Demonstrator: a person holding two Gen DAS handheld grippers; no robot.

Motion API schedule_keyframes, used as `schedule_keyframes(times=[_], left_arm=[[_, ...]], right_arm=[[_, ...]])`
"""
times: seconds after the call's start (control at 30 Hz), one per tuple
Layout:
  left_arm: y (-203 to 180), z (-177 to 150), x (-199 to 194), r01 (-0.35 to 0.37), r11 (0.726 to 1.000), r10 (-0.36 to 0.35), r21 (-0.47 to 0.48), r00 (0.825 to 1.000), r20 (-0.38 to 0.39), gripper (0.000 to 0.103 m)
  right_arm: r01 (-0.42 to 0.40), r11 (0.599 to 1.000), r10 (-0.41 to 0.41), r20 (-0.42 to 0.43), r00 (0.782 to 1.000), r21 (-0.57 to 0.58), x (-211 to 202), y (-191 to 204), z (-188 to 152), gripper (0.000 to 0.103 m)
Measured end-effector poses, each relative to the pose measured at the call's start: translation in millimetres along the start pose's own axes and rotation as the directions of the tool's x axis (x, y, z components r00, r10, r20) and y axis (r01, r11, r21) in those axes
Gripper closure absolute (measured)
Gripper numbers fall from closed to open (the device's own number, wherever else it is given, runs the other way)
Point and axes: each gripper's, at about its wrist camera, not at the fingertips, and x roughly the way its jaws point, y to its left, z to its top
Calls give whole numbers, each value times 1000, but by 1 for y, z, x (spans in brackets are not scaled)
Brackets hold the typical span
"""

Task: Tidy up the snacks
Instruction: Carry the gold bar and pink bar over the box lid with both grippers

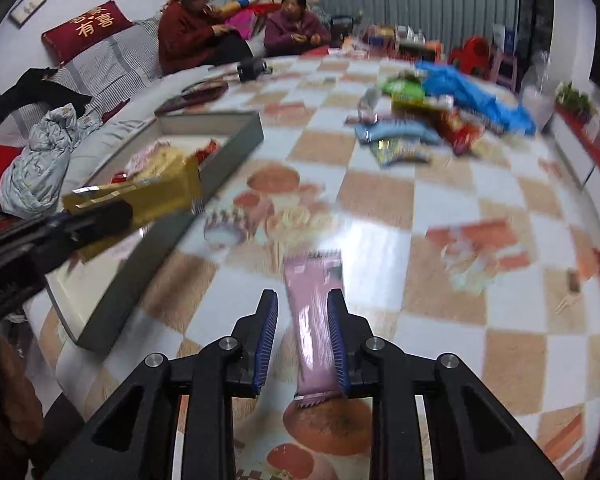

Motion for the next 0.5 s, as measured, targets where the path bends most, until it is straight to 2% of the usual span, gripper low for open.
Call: schedule_keyframes(times=[0.03, 0.07, 0.1, 0.13, 0.17, 0.2, 0.33, 0.5], left_arm=[[-1, -1, 0, 4, 1000, -4, 4, 1000, 1, 90], [-3, -1, 2, 8, 1000, -8, 6, 1000, -1, 90], [-4, -1, 3, 12, 1000, -12, 6, 1000, -3, 90], [-4, -1, 3, 15, 1000, -15, 3, 1000, -4, 90], [-4, -1, 4, 18, 1000, -18, 1, 1000, -4, 90], [-3, -1, 3, 20, 1000, -20, -1, 1000, -3, 90], [2, 1, -5, 17, 1000, -17, -3, 1000, 17, 90], [9, 7, -18, 15, 1000, -15, -12, 999, 48, 90]], right_arm=[[10, 1000, -10, -5, 1000, 7, 2, -2, -3, 52], [13, 1000, -13, -18, 1000, 6, 6, -2, -5, 13], [9, 1000, -10, -27, 1000, -11, 8, 0, -7, 4], [21, 999, -22, -41, 999, -41, 13, 2, -8, 10], [95, 990, -97, -16, 995, -101, 14, 8, -9, 43], [84, 988, -87, -19, 996, -129, 15, 10, -7, 79], [58, 991, -64, -54, 996, -117, 16, 8, -2, 79], [-17, 999, 18, 11, 1000, -42, -5, 11, 4, 79]])
